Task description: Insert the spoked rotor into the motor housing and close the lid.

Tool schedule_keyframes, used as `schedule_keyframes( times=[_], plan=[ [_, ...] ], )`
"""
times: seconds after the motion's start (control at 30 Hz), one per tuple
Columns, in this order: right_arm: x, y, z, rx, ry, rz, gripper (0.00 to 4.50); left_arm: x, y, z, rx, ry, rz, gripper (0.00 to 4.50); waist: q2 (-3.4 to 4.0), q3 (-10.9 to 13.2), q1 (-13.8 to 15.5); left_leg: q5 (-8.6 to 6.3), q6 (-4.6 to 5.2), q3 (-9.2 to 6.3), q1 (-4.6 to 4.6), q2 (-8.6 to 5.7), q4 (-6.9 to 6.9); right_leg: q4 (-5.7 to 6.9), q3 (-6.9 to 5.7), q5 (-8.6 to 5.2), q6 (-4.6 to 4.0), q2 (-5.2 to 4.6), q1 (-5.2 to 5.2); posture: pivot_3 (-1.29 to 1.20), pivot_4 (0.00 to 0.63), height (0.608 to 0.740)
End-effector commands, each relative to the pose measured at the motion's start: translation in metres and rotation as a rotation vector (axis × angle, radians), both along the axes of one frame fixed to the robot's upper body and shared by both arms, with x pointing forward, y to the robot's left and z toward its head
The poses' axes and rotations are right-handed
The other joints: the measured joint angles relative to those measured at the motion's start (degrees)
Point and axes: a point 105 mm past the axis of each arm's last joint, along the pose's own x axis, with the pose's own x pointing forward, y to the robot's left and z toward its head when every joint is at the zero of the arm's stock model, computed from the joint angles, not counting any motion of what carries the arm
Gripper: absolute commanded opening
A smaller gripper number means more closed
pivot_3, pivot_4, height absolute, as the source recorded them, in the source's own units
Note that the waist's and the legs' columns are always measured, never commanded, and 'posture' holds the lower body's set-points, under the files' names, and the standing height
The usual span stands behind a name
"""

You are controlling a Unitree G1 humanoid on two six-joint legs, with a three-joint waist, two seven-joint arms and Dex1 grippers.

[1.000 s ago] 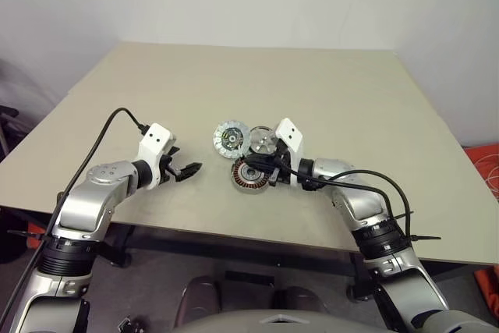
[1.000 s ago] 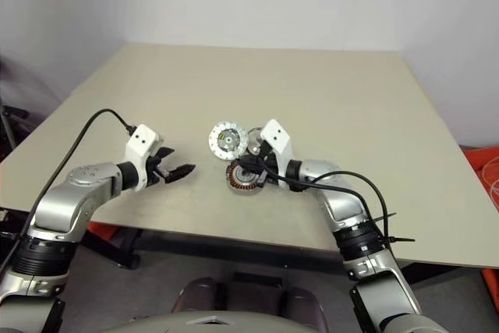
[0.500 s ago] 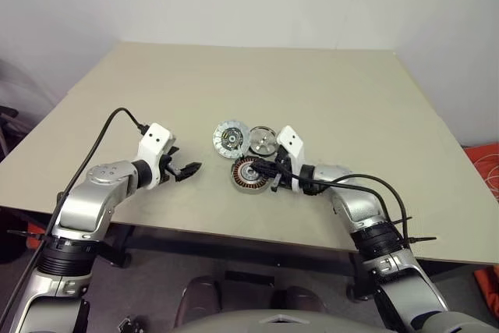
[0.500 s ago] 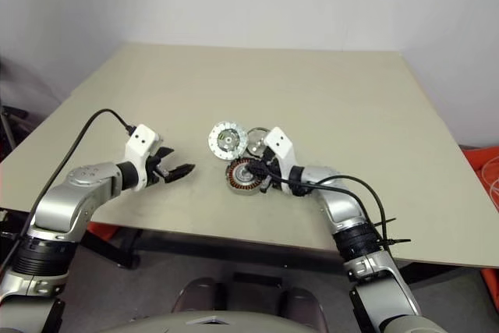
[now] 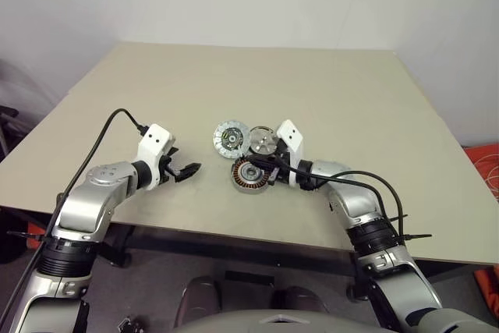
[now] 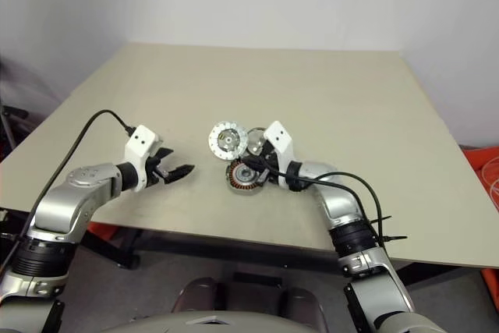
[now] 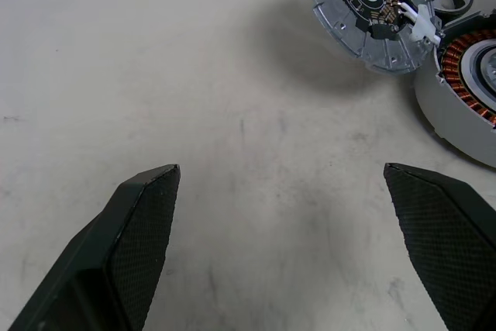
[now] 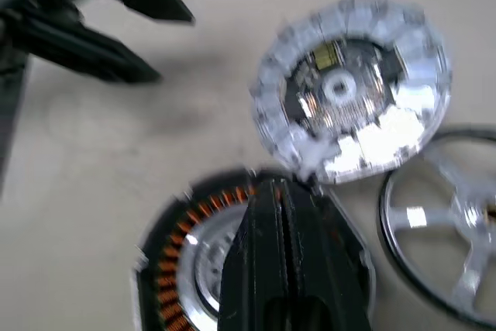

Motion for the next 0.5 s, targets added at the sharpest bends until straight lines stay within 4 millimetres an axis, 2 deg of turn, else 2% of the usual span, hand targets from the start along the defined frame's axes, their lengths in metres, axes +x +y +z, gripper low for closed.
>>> schedule_keyframes(
  times=[0.03, 0.17, 0.33, 0.5],
  plan=[
    [-0.001, 0.004, 0.024, 0.054, -0.062, 0.030, 0.04, 0.004, 0.001, 0.010, 0.007, -0.047, 0.001, 4.50, 0.00, 0.00, 0.01, 0.00, 0.00, 0.00, -0.01, 0.00, 0.00, 0.00, 0.00, 0.00, 0.00, 0.00, -0.01, 0.00, 0.000, 0.740],
    [0.000, 0.007, 0.014, 0.035, -0.031, 0.019, 0.04, 0.003, 0.002, 0.010, 0.009, -0.048, 0.000, 4.50, 0.00, 0.00, 0.00, 0.00, 0.00, 0.00, 0.00, 0.00, 0.00, 0.00, 0.00, 0.00, 0.00, 0.00, -0.01, 0.00, 0.000, 0.740],
    [0.004, 0.002, -0.018, -0.050, 0.034, -0.043, 0.04, 0.002, 0.004, 0.012, 0.016, -0.051, 0.002, 4.50, 0.00, 0.00, 0.01, 0.00, -0.01, 0.00, 0.00, 0.00, 0.00, 0.00, 0.00, 0.00, 0.00, 0.00, 0.00, 0.00, 0.000, 0.740],
    [0.009, -0.001, -0.015, -0.054, 0.013, -0.066, 0.04, 0.002, 0.007, 0.013, 0.021, -0.054, 0.008, 4.50, -0.01, 0.00, -0.02, 0.00, -0.01, 0.00, 0.01, 0.00, 0.00, 0.01, 0.02, 0.00, 0.00, 0.00, -0.01, 0.00, 0.000, 0.740]
  ],
)
